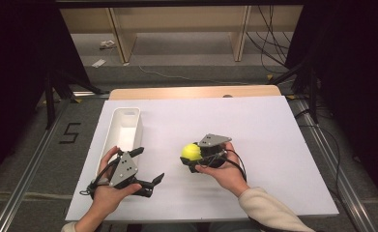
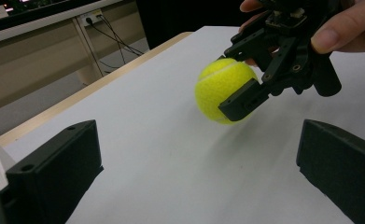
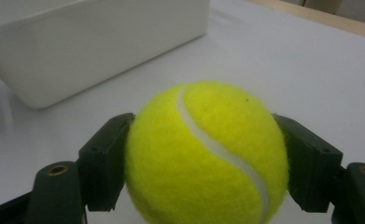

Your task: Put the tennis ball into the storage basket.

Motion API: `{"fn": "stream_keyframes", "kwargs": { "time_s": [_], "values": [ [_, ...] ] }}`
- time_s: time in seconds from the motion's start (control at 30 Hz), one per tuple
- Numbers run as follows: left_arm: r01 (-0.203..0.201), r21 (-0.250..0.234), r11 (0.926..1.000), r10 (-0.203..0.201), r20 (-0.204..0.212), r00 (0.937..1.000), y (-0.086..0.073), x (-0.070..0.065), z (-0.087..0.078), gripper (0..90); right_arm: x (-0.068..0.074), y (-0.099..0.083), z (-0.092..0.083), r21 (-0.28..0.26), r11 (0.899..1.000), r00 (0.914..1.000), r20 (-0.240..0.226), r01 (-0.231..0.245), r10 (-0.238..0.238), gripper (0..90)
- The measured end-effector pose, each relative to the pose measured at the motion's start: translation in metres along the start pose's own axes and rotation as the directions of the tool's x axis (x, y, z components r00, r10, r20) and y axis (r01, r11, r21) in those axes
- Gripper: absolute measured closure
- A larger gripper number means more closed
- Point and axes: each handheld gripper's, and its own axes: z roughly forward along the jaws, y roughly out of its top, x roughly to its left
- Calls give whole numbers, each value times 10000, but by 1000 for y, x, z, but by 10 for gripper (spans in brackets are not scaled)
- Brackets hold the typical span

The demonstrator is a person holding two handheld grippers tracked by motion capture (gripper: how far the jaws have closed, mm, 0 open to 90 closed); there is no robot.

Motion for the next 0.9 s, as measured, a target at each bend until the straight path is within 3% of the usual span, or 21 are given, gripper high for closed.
{"fn": "stream_keyframes", "kwargs": {
  "time_s": [0.9],
  "values": [
    [11, 15, 10000, -11, 45, 10000, 0, -1, 1, 0, 3, 27, -4, -545, 9982, 9996, 111, 254, -249, 269]
  ]
}}
